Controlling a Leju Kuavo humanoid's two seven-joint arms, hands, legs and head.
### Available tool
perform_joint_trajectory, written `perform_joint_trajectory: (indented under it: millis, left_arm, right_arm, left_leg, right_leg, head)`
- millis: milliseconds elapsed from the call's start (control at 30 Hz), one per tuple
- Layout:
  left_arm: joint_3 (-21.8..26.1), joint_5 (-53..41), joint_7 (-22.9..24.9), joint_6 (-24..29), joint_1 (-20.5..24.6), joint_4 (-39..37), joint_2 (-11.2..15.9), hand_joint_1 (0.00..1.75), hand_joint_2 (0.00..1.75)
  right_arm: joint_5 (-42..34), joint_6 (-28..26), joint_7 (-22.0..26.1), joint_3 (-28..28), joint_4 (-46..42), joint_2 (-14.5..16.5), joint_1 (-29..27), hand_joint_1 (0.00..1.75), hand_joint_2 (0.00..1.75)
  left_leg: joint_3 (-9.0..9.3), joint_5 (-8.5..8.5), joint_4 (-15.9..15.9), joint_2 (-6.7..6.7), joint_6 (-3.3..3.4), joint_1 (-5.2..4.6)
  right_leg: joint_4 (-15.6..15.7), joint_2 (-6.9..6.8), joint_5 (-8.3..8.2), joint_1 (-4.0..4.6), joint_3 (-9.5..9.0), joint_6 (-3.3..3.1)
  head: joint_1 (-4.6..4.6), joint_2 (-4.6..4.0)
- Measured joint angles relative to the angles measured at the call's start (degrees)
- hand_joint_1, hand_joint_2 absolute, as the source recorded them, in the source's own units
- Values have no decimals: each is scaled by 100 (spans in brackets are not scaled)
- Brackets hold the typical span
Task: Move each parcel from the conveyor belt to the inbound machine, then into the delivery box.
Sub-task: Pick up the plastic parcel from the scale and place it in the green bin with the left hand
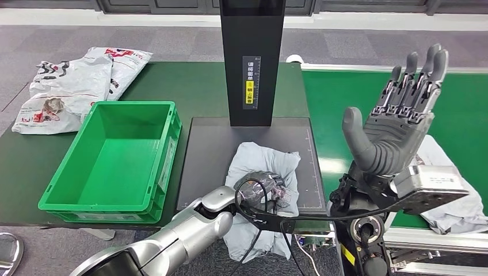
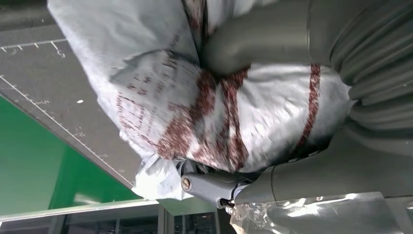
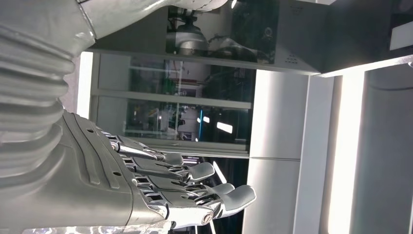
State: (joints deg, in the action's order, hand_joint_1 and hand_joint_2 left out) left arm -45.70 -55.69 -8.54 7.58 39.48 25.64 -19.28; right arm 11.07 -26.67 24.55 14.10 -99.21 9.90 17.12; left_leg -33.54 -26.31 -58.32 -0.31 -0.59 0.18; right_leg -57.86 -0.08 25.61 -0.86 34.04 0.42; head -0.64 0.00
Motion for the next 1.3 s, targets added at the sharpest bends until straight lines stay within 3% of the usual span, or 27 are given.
perform_joint_trajectory:
  millis: [700,767,833,967,1300]
  left_arm:
    - [0,-129,46,145,35,-36,-2,175,175]
    - [4,-113,55,260,30,-35,-1,175,175]
    - [67,19,3,730,-17,22,27,175,175]
    - [516,370,-160,1929,-160,688,287,175,175]
    - [1422,23,-58,2359,-423,2969,901,175,175]
  right_arm:
    - [-40,7,22,-2,0,3,0,0,175]
    - [-53,2,30,-2,0,3,0,0,175]
    - [-64,-46,49,-3,0,3,-5,0,175]
    - [-122,-204,81,-5,0,-1,-58,0,175]
    - [-243,-353,119,-7,7,-37,-111,0,175]
  left_leg:
    - [3,-1,1,1,-3,1]
    - [4,-1,1,0,-3,1]
    - [3,1,1,2,-4,1]
    - [-16,10,1,10,-11,3]
    - [-46,10,2,6,-13,6]
  right_leg:
    - [0,3,1,1,-2,-1]
    - [0,3,0,2,-2,-1]
    - [0,5,-1,2,1,-2]
    - [-1,18,-9,4,30,-8]
    - [-3,16,-8,5,54,-10]
  head:
    - [1,1]
    - [1,1]
    - [1,2]
    - [1,2]
    - [0,2]
